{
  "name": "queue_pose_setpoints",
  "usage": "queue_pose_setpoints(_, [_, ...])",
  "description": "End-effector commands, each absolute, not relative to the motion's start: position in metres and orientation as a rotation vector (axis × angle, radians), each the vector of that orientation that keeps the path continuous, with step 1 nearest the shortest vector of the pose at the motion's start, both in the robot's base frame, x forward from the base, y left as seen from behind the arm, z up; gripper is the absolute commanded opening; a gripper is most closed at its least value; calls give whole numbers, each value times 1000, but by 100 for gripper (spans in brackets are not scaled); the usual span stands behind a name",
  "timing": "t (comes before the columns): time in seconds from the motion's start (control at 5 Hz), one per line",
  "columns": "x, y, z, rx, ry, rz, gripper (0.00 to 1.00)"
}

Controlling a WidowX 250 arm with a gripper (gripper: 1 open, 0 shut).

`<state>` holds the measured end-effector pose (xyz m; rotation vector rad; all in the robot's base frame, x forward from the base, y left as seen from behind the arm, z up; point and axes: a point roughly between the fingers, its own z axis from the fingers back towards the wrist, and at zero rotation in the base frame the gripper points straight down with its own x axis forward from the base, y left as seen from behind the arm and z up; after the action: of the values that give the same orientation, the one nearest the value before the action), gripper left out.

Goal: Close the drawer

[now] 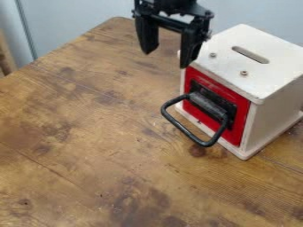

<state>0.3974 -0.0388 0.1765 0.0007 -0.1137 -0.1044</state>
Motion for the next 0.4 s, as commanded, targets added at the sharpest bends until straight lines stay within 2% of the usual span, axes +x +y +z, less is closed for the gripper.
queue_pose_setpoints(0.0, [386,-33,204,-13,-193,-155,100])
queue_pose_setpoints(0.2, [376,-19,199,-10,-201,-177,100])
